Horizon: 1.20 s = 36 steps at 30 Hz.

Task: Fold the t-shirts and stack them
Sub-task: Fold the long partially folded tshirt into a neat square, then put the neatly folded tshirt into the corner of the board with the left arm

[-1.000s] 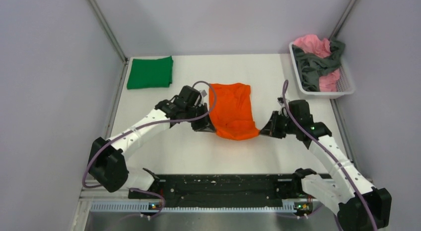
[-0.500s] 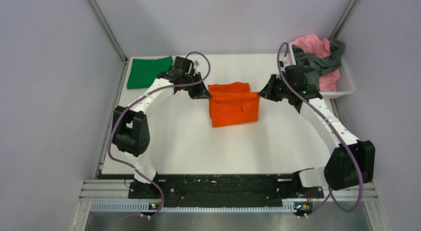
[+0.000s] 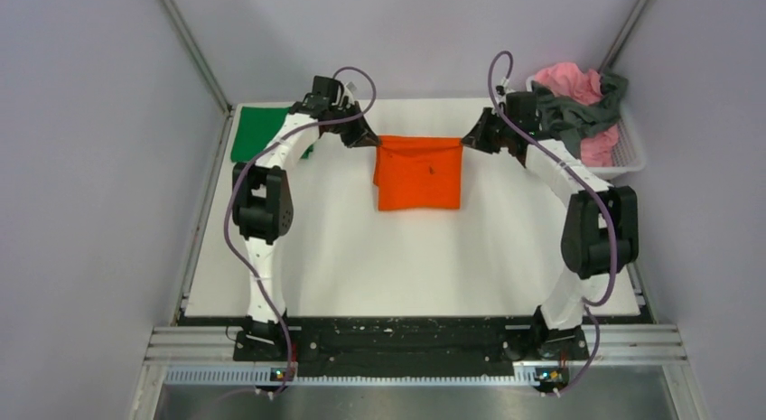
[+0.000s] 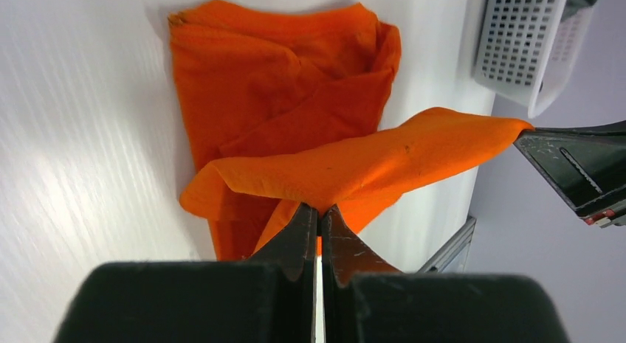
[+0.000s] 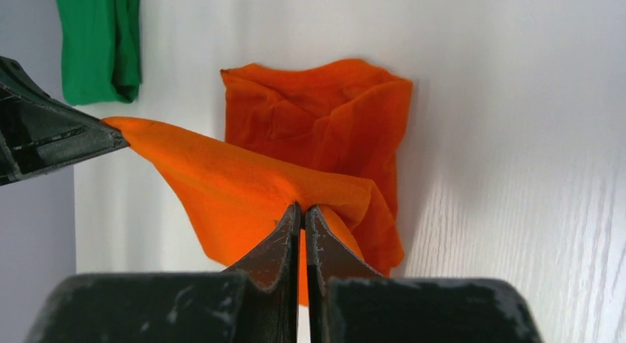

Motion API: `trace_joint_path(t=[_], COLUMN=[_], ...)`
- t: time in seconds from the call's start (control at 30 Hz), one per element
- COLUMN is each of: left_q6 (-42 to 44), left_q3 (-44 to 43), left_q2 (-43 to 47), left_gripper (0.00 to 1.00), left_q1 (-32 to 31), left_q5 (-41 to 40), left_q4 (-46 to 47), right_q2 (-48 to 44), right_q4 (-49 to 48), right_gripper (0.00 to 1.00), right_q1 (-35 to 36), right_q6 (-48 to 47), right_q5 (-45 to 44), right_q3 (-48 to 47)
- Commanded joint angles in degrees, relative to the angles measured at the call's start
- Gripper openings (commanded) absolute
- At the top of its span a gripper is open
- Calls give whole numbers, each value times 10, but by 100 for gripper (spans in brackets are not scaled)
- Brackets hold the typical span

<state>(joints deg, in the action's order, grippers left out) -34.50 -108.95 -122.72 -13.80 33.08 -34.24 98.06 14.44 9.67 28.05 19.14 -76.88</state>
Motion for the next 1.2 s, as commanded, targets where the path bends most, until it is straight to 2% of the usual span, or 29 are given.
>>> trace_joint_path(t=[0.0, 0.1, 0.13, 0.23, 0.27, 0.3, 0.33, 0.37, 0.4, 0.43, 0.47, 0.57, 0.63, 0.87, 1.03, 1.17], left_q6=[6, 0, -3, -13, -13, -12, -11, -7, -1, 5, 13, 46, 77, 126, 113, 100], left_q3=[-70, -113, -125, -176, -195, -211, -221, -222, -218, -208, -192, -128, -102, -111, -110, -54], left_q2=[-62, -104, -122, -166, -178, -187, -191, -189, -183, -175, -163, -129, -121, -155, -170, -155], left_gripper=[0, 0, 3, 17, 26, 34, 52, 93, 98, 99, 99, 99, 99, 99, 94, 88], left_q1=[27, 37, 40, 48, 49, 49, 49, 49, 49, 48, 48, 46, 39, -7, -33, -74], left_q5=[7, -11, -28, -31, -20, -8, -1, 8, 8, 1, -7, -19, -31, -94, -146, -212], left_q4=[8, 29, 36, 48, 49, 49, 49, 50, 47, 43, 44, 45, 26, -37, -73, -79], right_q2=[73, 142, 168, 244, 257, 268, 274, 275, 272, 266, 255, 206, 161, -1, -90, -163], right_q4=[-90, -136, -139, -150, -146, -133, -122, -114, -109, -104, -100, -96, -106, -107, -56, -14], right_gripper=[0, 0, 0, 2, 7, 22, 44, 64, 77, 95, 98, 99, 99, 99, 99, 99], right_q1=[-11, -12, -12, -13, -13, -12, -13, -13, -13, -13, -12, -13, -12, -12, -12, -12], right_q6=[-6, -4, -6, -7, -6, -6, -5, -5, -5, -5, -7, -13, -13, -24, -46, -57], right_q5=[-12, -17, -13, -25, -36, -45, -47, -46, -42, -40, -36, -26, -22, -27, -67, -91], right_q3=[-51, -84, -104, -165, -184, -201, -217, -229, -236, -240, -238, -195, -127, 66, 126, 156])
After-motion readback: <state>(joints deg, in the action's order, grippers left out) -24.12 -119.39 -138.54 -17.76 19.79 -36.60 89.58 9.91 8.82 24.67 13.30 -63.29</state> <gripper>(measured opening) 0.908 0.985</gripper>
